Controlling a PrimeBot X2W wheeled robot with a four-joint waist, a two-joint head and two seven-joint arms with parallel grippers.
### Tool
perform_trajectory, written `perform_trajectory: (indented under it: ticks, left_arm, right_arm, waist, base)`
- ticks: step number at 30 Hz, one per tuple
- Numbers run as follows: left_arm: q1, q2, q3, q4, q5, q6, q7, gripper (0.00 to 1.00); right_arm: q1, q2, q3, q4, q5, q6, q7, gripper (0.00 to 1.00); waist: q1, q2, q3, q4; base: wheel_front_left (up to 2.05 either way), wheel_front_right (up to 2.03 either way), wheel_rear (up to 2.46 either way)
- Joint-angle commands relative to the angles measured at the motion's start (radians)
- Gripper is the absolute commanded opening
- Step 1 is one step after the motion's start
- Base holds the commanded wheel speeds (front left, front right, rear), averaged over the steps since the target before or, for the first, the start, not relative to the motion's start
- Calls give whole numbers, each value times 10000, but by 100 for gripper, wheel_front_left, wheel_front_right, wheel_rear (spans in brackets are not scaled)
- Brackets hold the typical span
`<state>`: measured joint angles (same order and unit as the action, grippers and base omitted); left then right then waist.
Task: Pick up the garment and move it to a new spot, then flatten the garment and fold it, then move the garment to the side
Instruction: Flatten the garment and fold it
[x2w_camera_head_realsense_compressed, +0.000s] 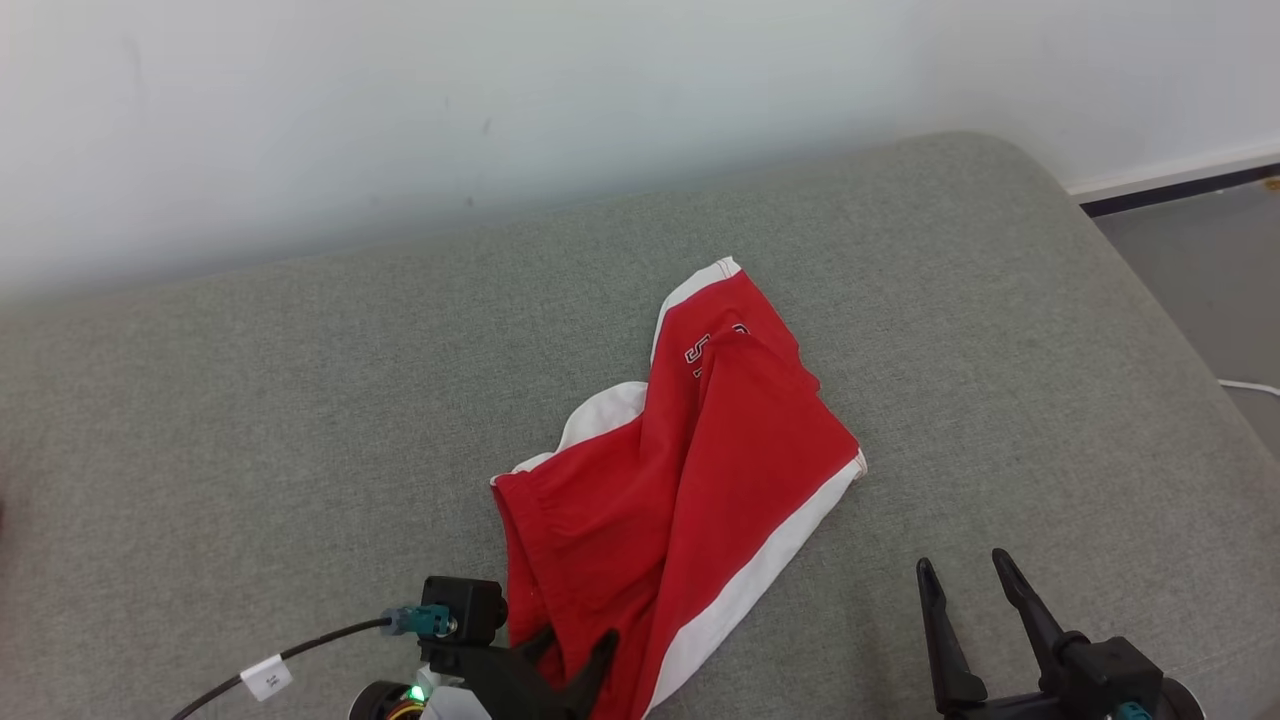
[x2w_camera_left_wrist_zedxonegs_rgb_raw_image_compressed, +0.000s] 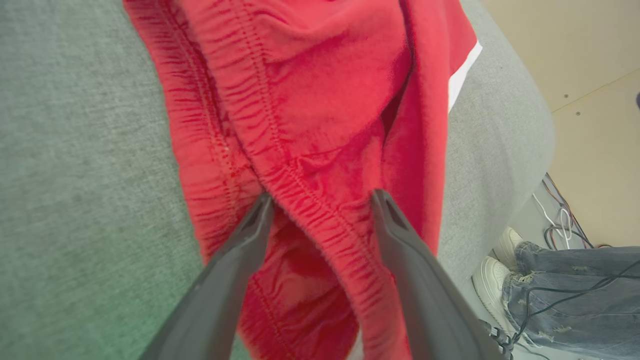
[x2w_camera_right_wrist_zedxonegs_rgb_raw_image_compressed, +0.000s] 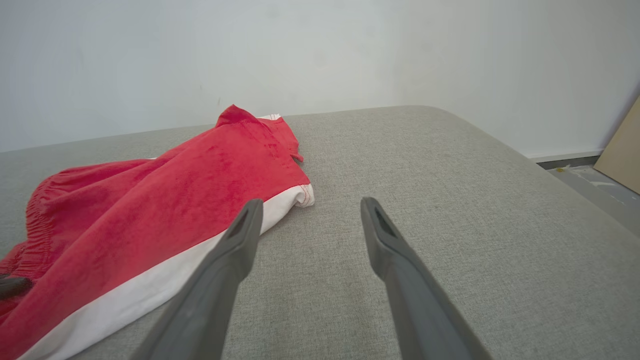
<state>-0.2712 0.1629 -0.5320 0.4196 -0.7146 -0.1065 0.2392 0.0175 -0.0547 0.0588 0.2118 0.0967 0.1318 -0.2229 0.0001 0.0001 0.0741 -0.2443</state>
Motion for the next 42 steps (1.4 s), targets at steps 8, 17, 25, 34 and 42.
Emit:
perform_trajectory:
  ticks: [8, 17, 25, 34, 42]
  left_arm:
    - [-430, -57, 152, -67, -80, -51, -400, 0]
    - [-889, 55, 1046, -427, -10, 107, -2175, 0]
    - [-1721, 314, 1684, 228, 122, 353, -3024, 0]
    - [-2540, 611, 2120, 1560, 217, 456, -3778, 0]
    - [-2386, 932, 1990, 2377, 522, 615, -4068, 0]
  right_arm:
    - [-140, 28, -76, 61, 69, -24, -126, 100]
    - [-185, 38, -31, 96, 69, -25, -158, 100]
    - [-397, 41, 158, -22, 132, -25, -160, 100]
    - [-569, 42, 176, -112, 86, -25, -145, 100]
    - [-469, 41, 22, -48, -4, -25, -121, 100]
  waist:
    - [-1, -1, 125, 27]
    - [-1, -1, 136, 238]
    - [-1, -1, 524, 179]
    - [-1, -1, 1013, -54]
    - [-1, -1, 801, 152]
  base:
    - [0, 0, 0]
    - [0, 0, 0]
    - [0, 0, 0]
    - [0, 0, 0]
    - [0, 0, 0]
